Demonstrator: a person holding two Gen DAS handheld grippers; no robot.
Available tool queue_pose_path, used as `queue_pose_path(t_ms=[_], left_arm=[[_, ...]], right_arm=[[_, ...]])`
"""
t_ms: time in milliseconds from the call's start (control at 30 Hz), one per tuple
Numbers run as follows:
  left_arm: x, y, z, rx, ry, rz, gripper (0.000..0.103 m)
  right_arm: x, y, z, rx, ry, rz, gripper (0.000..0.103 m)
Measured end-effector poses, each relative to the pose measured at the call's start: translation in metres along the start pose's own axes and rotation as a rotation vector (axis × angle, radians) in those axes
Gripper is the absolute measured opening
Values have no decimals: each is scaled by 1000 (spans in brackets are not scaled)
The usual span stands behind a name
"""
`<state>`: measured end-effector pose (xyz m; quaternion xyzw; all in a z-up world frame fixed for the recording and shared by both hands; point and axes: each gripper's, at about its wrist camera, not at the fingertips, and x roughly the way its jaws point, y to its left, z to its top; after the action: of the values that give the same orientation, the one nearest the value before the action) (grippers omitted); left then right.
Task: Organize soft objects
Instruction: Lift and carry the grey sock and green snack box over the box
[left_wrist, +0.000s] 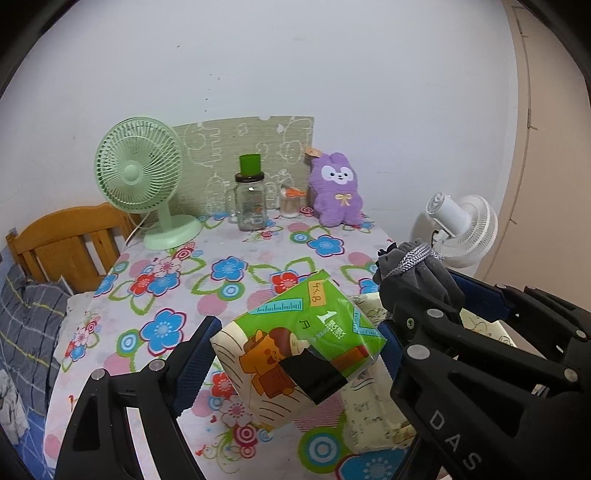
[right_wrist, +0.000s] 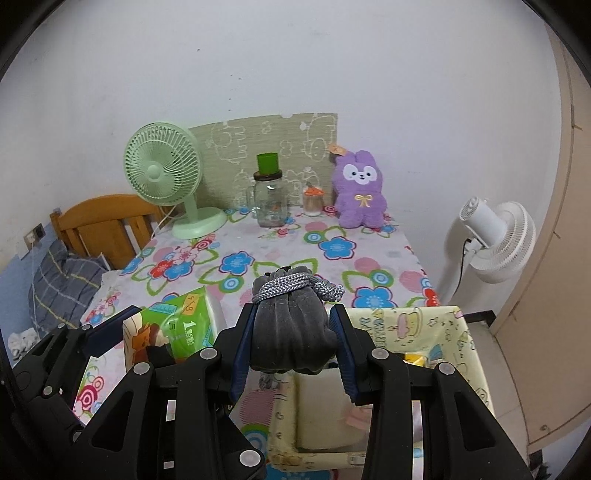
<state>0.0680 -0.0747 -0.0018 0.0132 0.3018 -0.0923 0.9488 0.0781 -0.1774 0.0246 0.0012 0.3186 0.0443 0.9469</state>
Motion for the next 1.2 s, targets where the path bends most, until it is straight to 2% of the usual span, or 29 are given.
queue_pose_path(t_ms=[433, 1200], left_arm=[[7, -29, 5, 38, -5, -41, 87], [42, -84, 4, 122, 58, -124, 87]], right_arm=[[-7, -32, -2, 36, -15, -38, 43], [8, -90, -19, 129, 20, -104, 43]])
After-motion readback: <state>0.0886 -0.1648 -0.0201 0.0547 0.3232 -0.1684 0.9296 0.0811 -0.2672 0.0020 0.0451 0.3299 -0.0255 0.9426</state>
